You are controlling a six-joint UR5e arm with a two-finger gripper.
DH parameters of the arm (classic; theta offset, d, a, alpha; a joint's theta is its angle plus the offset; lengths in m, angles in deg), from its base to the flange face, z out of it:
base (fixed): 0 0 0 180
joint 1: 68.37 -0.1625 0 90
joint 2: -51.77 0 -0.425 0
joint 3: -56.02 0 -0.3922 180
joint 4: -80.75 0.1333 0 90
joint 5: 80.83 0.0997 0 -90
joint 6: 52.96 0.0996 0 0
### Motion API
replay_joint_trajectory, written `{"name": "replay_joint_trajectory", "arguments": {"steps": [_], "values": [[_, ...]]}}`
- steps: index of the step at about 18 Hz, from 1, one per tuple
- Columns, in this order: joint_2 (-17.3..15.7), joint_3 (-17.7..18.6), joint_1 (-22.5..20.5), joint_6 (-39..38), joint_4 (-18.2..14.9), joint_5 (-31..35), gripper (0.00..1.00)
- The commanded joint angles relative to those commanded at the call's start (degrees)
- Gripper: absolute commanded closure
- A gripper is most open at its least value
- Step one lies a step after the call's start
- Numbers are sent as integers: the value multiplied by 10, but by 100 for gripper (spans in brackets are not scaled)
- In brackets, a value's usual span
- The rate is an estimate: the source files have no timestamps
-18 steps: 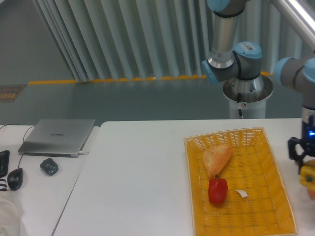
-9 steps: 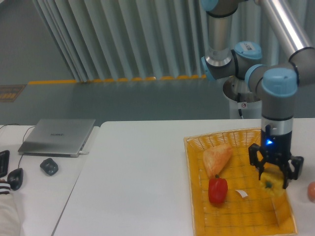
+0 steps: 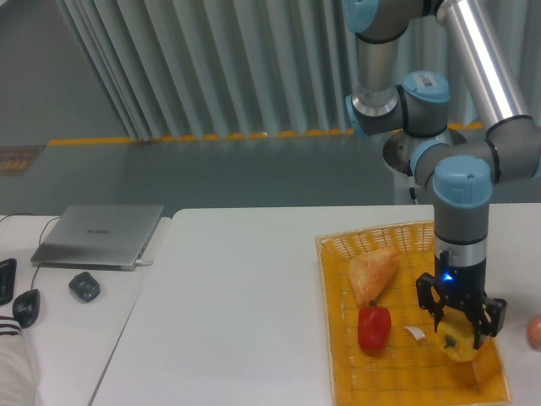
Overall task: Place the yellow pepper in a basket
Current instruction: 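Open the gripper to release the yellow pepper into the basket, then raise the open gripper up from the yellow pepper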
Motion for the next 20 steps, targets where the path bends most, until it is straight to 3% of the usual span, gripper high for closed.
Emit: {"name": "replay_joint_trajectory", "arguments": {"steps": [1,3,6,10,15,18,20], "values": [[0,0,0,1,-1,3,0],[-2,0,0,8,-1,12,0],[-7,5,8,78,-2,41,0],[-21,0,6,94,-3,42,0],[-41,5,4,241,-13,56,0],[-54,-2,-12,292,-55,56,0],[-62,-5,-27,369,-82,56,0]]}}
